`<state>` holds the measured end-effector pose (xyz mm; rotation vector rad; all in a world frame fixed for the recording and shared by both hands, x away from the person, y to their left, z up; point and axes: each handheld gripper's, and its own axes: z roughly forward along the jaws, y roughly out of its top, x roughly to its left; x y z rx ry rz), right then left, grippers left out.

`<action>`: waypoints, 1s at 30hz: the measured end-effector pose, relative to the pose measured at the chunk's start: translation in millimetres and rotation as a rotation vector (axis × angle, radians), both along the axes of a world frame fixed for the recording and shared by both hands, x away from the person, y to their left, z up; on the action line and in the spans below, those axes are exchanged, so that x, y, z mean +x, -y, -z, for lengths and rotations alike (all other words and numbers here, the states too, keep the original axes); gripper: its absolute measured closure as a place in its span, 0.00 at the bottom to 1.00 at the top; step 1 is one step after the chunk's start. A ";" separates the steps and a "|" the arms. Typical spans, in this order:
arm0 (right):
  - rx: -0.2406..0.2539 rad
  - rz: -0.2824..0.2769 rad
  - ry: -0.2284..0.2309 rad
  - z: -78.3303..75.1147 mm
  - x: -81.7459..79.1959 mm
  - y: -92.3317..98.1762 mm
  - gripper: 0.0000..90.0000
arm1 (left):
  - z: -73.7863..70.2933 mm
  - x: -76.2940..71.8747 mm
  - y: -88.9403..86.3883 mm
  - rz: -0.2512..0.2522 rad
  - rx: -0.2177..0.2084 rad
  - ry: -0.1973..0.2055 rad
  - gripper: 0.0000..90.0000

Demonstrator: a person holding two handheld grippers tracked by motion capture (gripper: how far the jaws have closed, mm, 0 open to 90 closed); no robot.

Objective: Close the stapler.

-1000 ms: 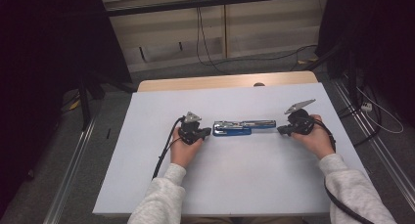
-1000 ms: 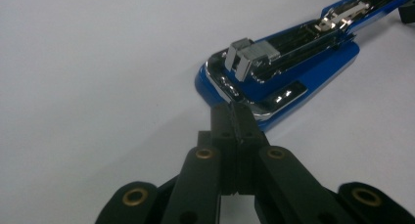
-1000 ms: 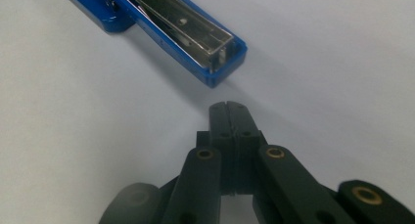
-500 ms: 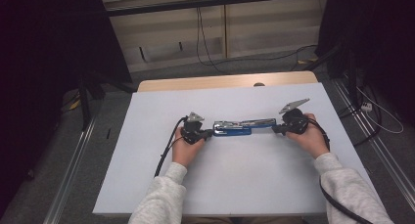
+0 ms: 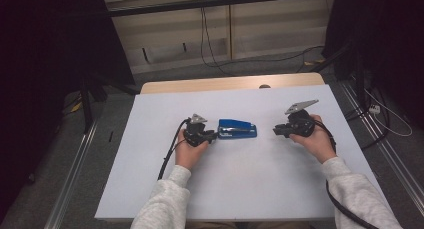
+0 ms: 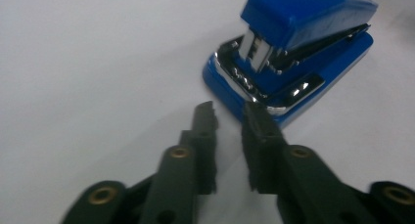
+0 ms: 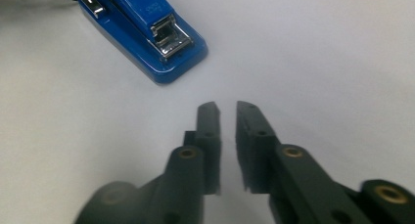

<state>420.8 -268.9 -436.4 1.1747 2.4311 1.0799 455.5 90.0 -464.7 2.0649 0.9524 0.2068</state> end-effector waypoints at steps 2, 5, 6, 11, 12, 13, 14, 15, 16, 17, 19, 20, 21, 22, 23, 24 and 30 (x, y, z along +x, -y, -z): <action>0.026 0.009 -0.002 0.5 -2.2 0.3 0.73 | -2.5 -1.1 -2.4 -0.008 -0.003 -0.011 0.66; 0.043 0.011 -0.009 0.9 -5.7 1.0 0.62 | -6.9 -4.4 -8.4 -0.008 -0.046 -0.004 0.53; 0.048 0.017 -0.011 0.7 -7.0 1.3 0.60 | -9.5 -5.8 -11.6 0.006 -0.046 0.007 0.48; 0.070 0.027 0.000 -2.5 -16.1 1.9 0.45 | -19.2 -13.2 -29.8 0.008 -0.115 0.023 0.36; 0.072 0.030 -0.004 -2.9 -18.7 1.3 0.42 | -20.8 -14.9 -32.8 0.005 -0.124 0.030 0.33; 0.069 0.027 -0.005 -3.2 -21.3 0.5 0.41 | -22.5 -16.3 -35.9 0.008 -0.128 0.031 0.30; 0.067 0.025 0.001 -3.6 -24.1 -0.7 0.39 | -24.0 -17.8 -38.2 0.009 -0.134 0.033 0.28; 0.065 0.023 0.002 -3.7 -26.7 -1.6 0.36 | -25.6 -19.4 -40.6 0.011 -0.138 0.041 0.27; 0.063 0.021 0.002 -3.6 -29.2 -2.1 0.35 | -26.8 -21.5 -42.1 0.012 -0.149 0.046 0.25; 0.062 0.023 0.003 -3.5 -31.6 -2.5 0.33 | -28.3 -23.6 -43.6 0.021 -0.151 0.048 0.23; 0.071 0.024 0.001 -3.3 -36.3 -2.3 0.30 | -30.6 -28.6 -45.6 0.030 -0.141 0.062 0.21; 0.077 0.024 -0.002 -3.2 -38.8 -2.1 0.29 | -31.4 -31.1 -46.7 0.031 -0.137 0.068 0.21; 0.078 0.024 -0.002 -2.8 -41.4 -2.1 0.28 | -31.7 -33.2 -48.0 0.035 -0.140 0.071 0.20; 0.069 0.017 0.002 -2.6 -43.8 -2.0 0.27 | -31.8 -35.1 -49.5 0.038 -0.143 0.074 0.19; 0.065 0.013 0.000 -2.4 -46.1 -1.9 0.27 | -31.8 -36.7 -50.9 0.043 -0.143 0.073 0.18; 0.068 0.014 0.000 -2.0 -48.1 -1.7 0.26 | -32.1 -38.4 -52.3 0.046 -0.132 0.073 0.18; 0.072 0.003 -0.005 -1.7 -58.3 -1.2 0.23 | -31.5 -47.6 -59.8 0.054 -0.130 0.089 0.15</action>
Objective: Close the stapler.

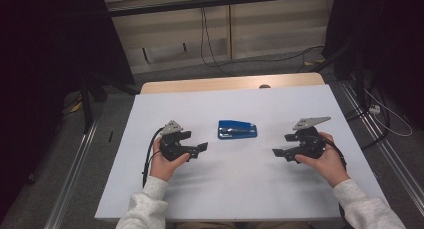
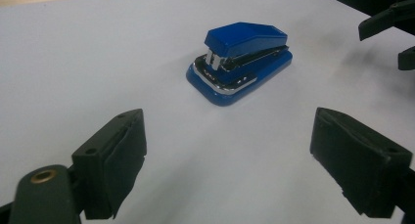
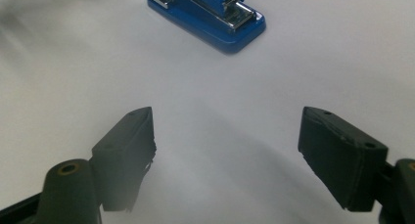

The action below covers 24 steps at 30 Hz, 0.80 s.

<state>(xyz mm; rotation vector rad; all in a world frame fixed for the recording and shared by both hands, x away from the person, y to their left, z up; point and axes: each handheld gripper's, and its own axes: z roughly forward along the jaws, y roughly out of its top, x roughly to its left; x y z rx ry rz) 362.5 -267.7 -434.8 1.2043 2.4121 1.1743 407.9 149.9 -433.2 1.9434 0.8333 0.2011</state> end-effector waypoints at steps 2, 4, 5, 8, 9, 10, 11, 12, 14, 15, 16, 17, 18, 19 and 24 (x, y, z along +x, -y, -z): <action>-0.002 -0.002 0.001 -0.7 -3.2 -0.1 0.22 | -0.8 -2.3 -3.6 -0.001 -0.011 0.001 0.15; -0.003 -0.007 0.002 -0.9 -6.1 0.4 0.21 | -1.7 -5.0 -7.4 0.003 -0.016 0.008 0.13; -0.002 -0.009 -0.001 -0.6 -7.5 0.6 0.21 | -2.1 -6.9 -9.0 0.002 -0.010 0.007 0.13; -0.009 -0.014 0.002 -1.4 -11.4 1.8 0.19 | -1.1 -12.5 -14.1 -0.001 -0.009 0.010 0.12; -0.003 -0.009 0.004 -1.9 -12.7 2.5 0.19 | -0.7 -13.9 -16.1 -0.004 -0.006 0.007 0.12; 0.000 -0.006 0.004 -2.5 -14.1 3.1 0.18 | -0.4 -15.3 -18.5 -0.002 0.000 0.009 0.12; 0.001 -0.004 0.006 -2.8 -15.7 3.3 0.18 | 0.2 -16.9 -20.5 -0.004 -0.007 0.008 0.11; 0.000 -0.010 0.008 -3.1 -17.0 3.8 0.18 | 0.3 -18.3 -22.9 -0.005 -0.003 0.006 0.11; -0.001 -0.014 0.007 -3.5 -20.0 5.1 0.18 | 1.0 -21.2 -27.7 -0.013 -0.005 0.004 0.11; -0.003 -0.010 0.006 -3.6 -21.5 5.6 0.18 | 1.4 -22.6 -30.3 -0.017 -0.010 0.001 0.11; -0.002 -0.014 0.006 -3.4 -22.7 6.5 0.18 | 1.5 -23.8 -32.9 -0.019 -0.007 -0.002 0.11; 0.000 -0.012 0.003 -3.5 -24.2 7.4 0.18 | 1.5 -25.5 -35.4 -0.023 -0.005 0.003 0.10; -0.001 -0.013 0.005 -3.3 -25.4 8.4 0.18 | 1.8 -27.4 -37.8 -0.026 -0.013 0.004 0.10; -0.001 -0.011 0.001 -3.0 -26.8 9.2 0.18 | 1.9 -29.1 -40.3 -0.031 -0.011 0.000 0.10; -0.010 -0.016 0.001 -1.8 -33.5 12.0 0.17 | 2.7 -38.7 -53.1 -0.038 -0.002 0.005 0.10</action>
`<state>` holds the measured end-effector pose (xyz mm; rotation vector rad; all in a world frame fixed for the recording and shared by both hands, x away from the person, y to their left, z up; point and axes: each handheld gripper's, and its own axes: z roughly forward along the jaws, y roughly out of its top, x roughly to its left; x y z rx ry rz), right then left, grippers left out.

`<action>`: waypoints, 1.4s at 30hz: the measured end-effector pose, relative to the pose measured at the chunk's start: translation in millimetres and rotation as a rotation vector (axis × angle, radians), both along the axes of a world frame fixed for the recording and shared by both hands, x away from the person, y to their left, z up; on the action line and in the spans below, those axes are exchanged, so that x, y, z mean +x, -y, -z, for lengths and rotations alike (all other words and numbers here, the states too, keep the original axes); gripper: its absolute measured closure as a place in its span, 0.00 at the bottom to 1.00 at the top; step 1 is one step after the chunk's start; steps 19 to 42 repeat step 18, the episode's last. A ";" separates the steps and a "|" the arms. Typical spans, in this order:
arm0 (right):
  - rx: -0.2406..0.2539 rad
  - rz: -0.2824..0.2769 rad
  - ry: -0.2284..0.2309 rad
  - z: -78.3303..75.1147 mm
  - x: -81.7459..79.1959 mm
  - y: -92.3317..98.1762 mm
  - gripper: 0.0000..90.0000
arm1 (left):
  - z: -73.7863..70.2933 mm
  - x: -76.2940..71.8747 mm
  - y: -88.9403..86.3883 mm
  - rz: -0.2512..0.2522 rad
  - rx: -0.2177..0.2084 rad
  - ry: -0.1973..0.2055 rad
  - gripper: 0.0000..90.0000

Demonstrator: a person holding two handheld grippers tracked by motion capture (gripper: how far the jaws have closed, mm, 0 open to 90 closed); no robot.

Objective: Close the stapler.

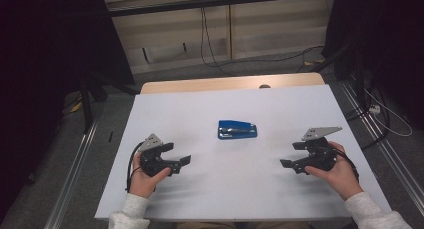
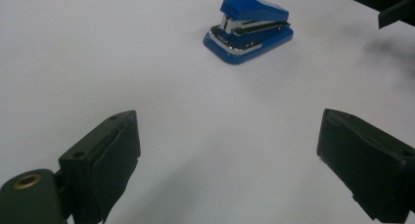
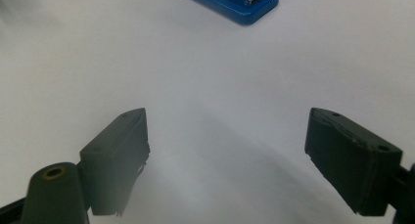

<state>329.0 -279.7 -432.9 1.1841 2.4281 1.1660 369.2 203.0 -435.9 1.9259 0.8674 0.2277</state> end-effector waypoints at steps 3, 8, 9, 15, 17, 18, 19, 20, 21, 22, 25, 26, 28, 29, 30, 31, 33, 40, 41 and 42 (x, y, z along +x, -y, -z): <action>-0.003 0.003 0.000 -0.7 -4.1 2.9 0.17 | 0.6 -5.8 -10.0 -0.016 -0.002 0.003 0.10; 0.001 0.005 -0.006 0.1 -10.2 7.5 0.17 | 0.6 -16.7 -28.0 -0.035 -0.007 0.014 0.09; 0.001 0.004 -0.006 0.0 -10.8 7.7 0.17 | 0.2 -19.5 -31.8 -0.043 -0.009 0.011 0.09; 0.001 -0.002 -0.003 0.7 -11.4 7.5 0.16 | 4.2 -30.9 -50.4 -0.073 -0.029 0.007 0.09; -0.003 -0.003 -0.007 1.0 -11.0 6.9 0.16 | 5.4 -31.5 -51.9 -0.073 -0.019 0.004 0.09; -0.004 -0.001 -0.004 1.0 -10.9 6.6 0.16 | 5.5 -31.4 -52.0 -0.071 -0.020 0.004 0.09; -0.004 -0.001 -0.004 1.0 -10.9 6.6 0.16 | 5.5 -31.4 -52.0 -0.071 -0.020 0.004 0.09; -0.004 -0.001 -0.004 1.0 -10.9 6.6 0.16 | 5.5 -31.4 -52.0 -0.071 -0.020 0.004 0.09; -0.004 -0.001 -0.004 1.0 -10.9 6.6 0.16 | 5.5 -31.4 -52.0 -0.071 -0.020 0.004 0.09; -0.004 -0.001 -0.004 1.0 -10.9 6.6 0.16 | 5.5 -31.4 -52.0 -0.071 -0.020 0.004 0.09; -0.004 -0.001 -0.004 1.0 -10.9 6.6 0.16 | 5.5 -31.4 -52.0 -0.071 -0.020 0.004 0.09; -0.004 -0.001 -0.004 1.0 -10.9 6.6 0.16 | 5.5 -31.4 -52.0 -0.071 -0.020 0.004 0.09; -0.004 -0.001 -0.004 1.0 -10.9 6.6 0.16 | 5.5 -31.4 -52.0 -0.071 -0.020 0.004 0.09; -0.004 -0.001 -0.004 1.0 -10.9 6.6 0.16 | 5.5 -31.4 -52.0 -0.071 -0.020 0.004 0.09; -0.004 -0.001 -0.004 1.0 -10.9 6.6 0.16 | 5.5 -31.4 -52.0 -0.071 -0.020 0.004 0.09; -0.004 -0.001 -0.004 1.0 -10.9 6.6 0.16 | 5.5 -31.4 -52.0 -0.071 -0.020 0.004 0.09; -0.004 -0.001 -0.004 1.0 -10.9 6.6 0.16 | 5.5 -31.4 -52.0 -0.071 -0.020 0.004 0.09; -0.004 -0.001 -0.004 1.0 -10.9 6.6 0.16 | 5.5 -31.4 -52.0 -0.071 -0.020 0.004 0.09; -0.004 -0.001 -0.004 1.0 -10.9 6.6 0.16 | 5.5 -31.4 -52.0 -0.071 -0.020 0.004 0.09; -0.004 -0.001 -0.004 1.0 -10.9 6.6 0.16 | 5.5 -31.4 -52.0 -0.071 -0.020 0.004 0.09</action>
